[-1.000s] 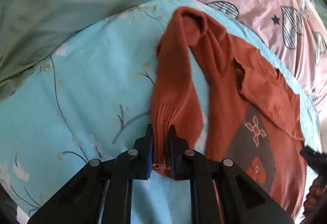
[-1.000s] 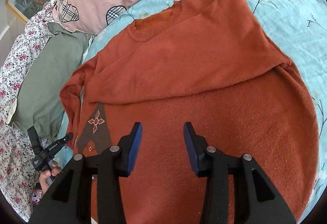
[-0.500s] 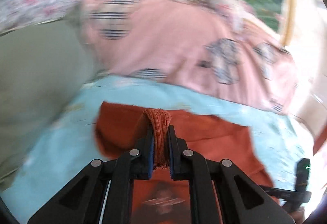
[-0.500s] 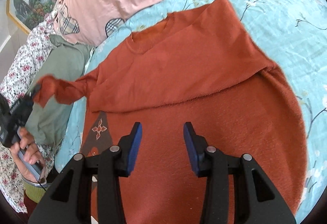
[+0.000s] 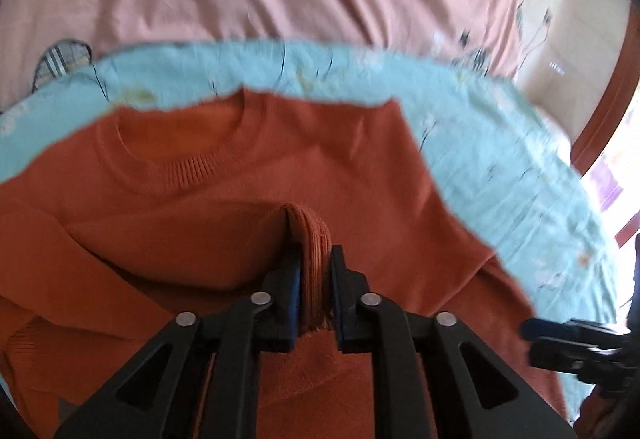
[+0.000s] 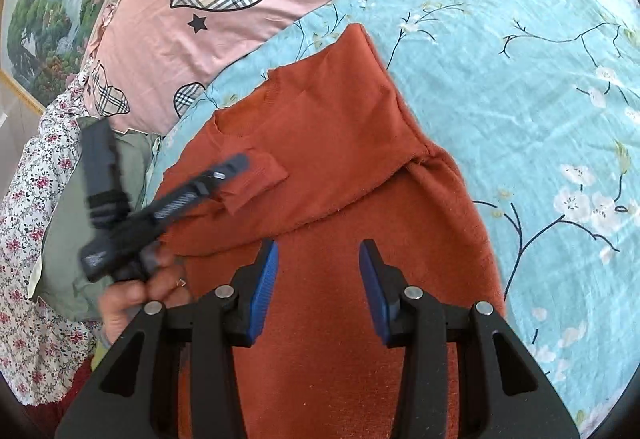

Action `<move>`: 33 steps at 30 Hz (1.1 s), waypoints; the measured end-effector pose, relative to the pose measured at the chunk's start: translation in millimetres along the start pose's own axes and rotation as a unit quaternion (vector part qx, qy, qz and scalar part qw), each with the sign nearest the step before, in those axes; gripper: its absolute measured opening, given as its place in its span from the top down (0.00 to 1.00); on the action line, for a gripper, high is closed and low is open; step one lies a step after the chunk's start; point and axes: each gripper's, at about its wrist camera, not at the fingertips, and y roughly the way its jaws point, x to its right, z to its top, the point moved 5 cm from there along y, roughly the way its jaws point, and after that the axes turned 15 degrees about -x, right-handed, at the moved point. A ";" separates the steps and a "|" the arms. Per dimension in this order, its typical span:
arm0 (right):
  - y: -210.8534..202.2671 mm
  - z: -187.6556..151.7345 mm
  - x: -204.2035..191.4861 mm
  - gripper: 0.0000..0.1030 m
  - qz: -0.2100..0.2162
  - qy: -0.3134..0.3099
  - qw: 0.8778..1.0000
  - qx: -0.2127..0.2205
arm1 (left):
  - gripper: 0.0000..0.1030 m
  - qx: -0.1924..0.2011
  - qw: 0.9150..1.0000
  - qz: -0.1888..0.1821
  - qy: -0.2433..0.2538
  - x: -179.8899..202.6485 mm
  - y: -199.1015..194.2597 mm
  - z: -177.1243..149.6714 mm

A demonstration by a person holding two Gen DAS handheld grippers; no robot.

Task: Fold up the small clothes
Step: 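Fold the held sleeve across the body with the left gripper and release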

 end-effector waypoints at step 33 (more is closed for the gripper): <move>111.5 72.9 -82.7 0.49 0.000 -0.190 0.978 -0.090 | 0.55 0.037 0.963 0.147 -0.223 -241.5 -88.1 -144.5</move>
